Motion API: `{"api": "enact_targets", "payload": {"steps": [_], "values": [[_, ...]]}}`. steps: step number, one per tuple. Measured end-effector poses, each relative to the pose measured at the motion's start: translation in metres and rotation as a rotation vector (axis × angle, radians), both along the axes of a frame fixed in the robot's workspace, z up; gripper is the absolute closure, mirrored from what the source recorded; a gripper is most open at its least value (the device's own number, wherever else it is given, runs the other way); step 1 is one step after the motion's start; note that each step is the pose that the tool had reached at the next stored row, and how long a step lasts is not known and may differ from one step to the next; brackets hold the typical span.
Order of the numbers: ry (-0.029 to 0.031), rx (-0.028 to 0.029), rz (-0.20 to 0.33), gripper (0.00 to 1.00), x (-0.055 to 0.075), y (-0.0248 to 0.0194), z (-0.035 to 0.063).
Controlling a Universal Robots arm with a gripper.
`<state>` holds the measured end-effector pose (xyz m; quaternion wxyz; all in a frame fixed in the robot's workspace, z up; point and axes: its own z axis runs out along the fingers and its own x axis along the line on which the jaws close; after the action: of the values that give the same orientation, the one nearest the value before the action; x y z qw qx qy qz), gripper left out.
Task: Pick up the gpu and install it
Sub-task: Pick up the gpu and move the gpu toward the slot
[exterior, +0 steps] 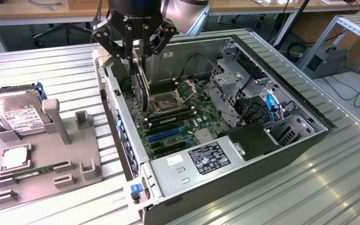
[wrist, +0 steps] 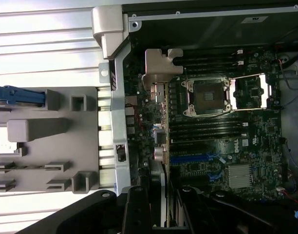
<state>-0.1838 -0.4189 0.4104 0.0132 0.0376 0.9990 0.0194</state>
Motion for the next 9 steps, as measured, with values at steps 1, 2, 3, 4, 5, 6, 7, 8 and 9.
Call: {"api": "enact_targets", "payload": {"steps": [1,2,3,4,5,6,7,8,9], "values": [[0.0001,0.0000,0.000,0.73,0.0002,0.0000,-0.0001],[0.0001,0.0000,0.000,0.73,0.0004,0.0000,-0.0002],[0.0001,0.0000,0.000,0.73,0.0007,0.0000,-0.0004],[0.0001,-0.0001,0.000,0.73,0.0009,0.0000,-0.0005],[0.0000,0.0000,0.000,0.73,0.0010,0.0000,-0.0006],[0.0001,-0.0001,0.000,0.73,0.0012,0.0000,-0.0007],[0.0000,-0.0001,0.000,0.73,0.0013,0.0000,-0.0008],[0.0001,-0.0001,0.000,0.73,0.0015,0.0000,-0.0009],[0.0000,0.0000,0.000,0.73,0.0017,0.0000,-0.0010]]}}
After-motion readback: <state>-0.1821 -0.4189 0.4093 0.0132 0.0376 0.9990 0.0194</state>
